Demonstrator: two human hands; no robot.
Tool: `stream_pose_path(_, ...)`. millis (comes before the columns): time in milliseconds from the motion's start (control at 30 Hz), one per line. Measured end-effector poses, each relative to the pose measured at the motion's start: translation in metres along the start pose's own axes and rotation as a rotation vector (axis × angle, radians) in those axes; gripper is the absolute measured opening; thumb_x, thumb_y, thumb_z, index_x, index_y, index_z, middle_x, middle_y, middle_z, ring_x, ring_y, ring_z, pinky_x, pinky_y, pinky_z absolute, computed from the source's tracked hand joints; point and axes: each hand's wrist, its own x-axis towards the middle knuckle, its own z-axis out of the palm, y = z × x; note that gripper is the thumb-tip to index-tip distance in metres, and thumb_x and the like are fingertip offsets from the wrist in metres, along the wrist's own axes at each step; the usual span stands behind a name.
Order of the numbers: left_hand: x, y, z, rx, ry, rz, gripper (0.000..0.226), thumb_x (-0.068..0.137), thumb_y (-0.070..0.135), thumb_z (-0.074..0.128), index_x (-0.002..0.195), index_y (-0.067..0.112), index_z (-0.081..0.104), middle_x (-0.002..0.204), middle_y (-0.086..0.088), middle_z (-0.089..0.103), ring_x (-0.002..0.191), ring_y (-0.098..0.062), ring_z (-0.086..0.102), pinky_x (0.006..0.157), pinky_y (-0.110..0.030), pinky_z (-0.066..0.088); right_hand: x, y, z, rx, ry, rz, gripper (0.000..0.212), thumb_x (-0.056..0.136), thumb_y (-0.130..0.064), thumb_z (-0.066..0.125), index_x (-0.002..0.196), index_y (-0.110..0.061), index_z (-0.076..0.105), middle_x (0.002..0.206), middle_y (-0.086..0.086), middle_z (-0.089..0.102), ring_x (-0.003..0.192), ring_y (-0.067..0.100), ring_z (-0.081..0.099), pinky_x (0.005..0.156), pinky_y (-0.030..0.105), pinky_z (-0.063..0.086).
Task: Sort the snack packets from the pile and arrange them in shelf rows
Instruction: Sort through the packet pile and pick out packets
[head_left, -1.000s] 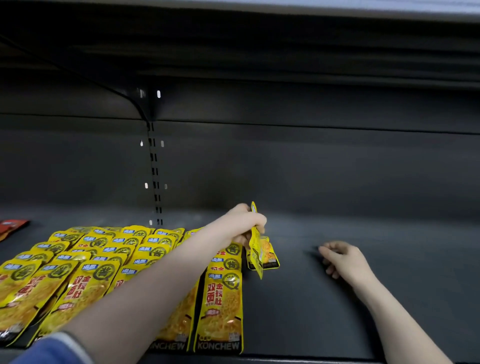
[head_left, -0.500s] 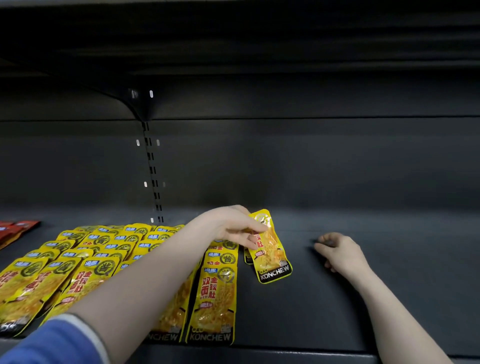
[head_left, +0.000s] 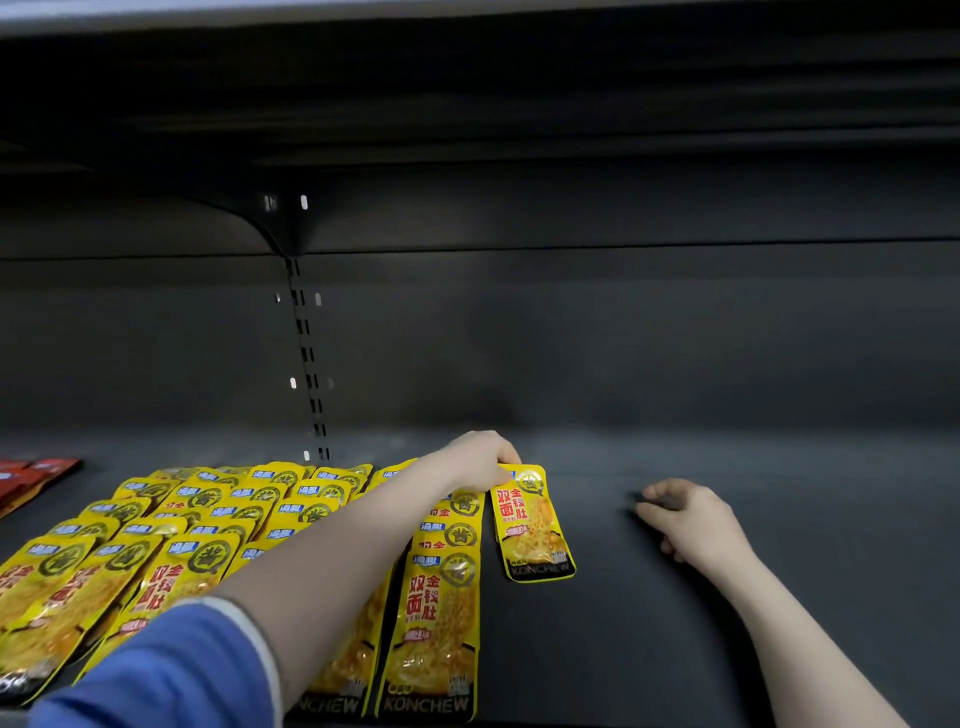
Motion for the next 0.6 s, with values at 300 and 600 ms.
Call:
stream_pose_path(300, 0.01, -0.011, 0.017, 0.039, 0.036, 0.071, 0.028, 0.095, 0.017, 0.049, 0.116, 0.023, 0.066, 0.122, 0.004, 0.063, 0.113, -0.023, 0.052, 0.093, -0.032, 0.04, -0.002, -0.002, -0.001, -0.038, -0.007, -0.021, 0.014, 0.086, -0.02, 0.065, 0.099, -0.016, 0.063, 0.077, 0.001, 0.064, 0.04, 0.008, 0.05, 0.043, 0.012, 0.04)
stream_pose_path(600, 0.009, -0.013, 0.019, 0.081, 0.154, 0.089, 0.036, 0.095, 0.023, 0.051, 0.131, 0.029, 0.054, 0.126, -0.005, 0.05, 0.123, -0.025, 0.04, 0.104, -0.037, 0.035, -0.021, -0.032, 0.026, -0.119, -0.099, -0.148, 0.035, 0.081, -0.042, 0.068, 0.107, -0.018, 0.069, 0.094, -0.002, 0.068, 0.091, 0.013, 0.06, 0.078, 0.023, 0.041)
